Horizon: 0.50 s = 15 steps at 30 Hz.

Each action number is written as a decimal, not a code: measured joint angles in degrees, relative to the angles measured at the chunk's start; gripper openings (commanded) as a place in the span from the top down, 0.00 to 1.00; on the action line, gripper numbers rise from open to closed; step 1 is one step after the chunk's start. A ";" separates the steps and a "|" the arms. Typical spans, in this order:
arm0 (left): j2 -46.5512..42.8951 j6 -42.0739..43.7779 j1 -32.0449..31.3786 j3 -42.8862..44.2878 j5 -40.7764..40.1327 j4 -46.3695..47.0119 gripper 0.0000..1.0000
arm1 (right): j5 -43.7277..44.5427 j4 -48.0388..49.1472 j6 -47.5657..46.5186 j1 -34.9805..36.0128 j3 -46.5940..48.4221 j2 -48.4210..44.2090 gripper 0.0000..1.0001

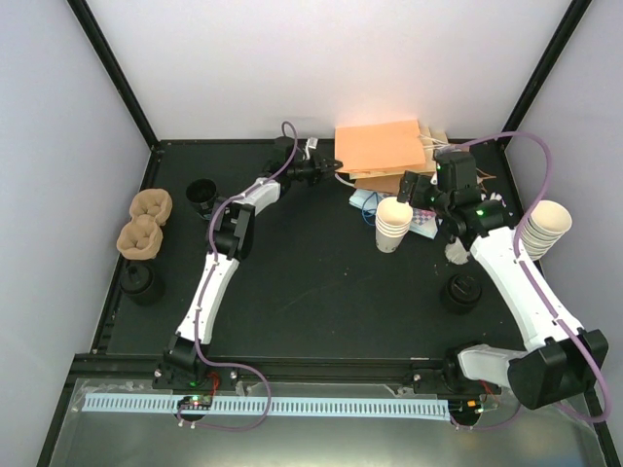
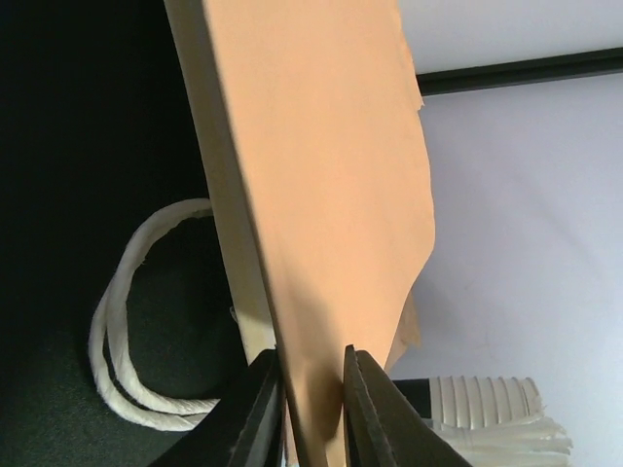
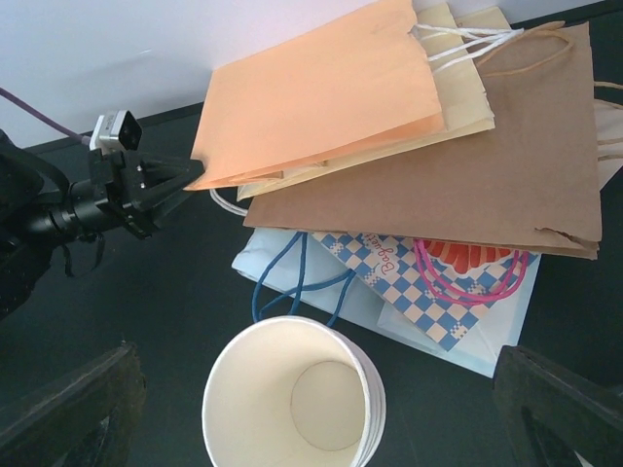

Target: Pack the takeout coffee

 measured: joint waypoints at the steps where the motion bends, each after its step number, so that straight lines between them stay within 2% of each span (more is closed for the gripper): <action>1: 0.35 -0.46 0.00 0.42 0.20 0.20 0.85 | 0.02 -0.02 -0.04 0.00 0.00 0.11 0.00; 3: 0.59 -1.16 0.00 0.48 0.42 0.90 0.97 | 0.20 -0.07 -0.22 0.00 0.02 0.33 0.00; 9: 0.57 -1.95 0.07 0.11 0.96 2.34 0.99 | 0.44 -0.22 -0.46 -0.02 0.02 0.96 0.00; 15: -5.97 -1.09 0.98 -10.54 0.92 3.91 0.98 | 0.87 -0.79 -0.50 0.00 0.02 0.96 0.00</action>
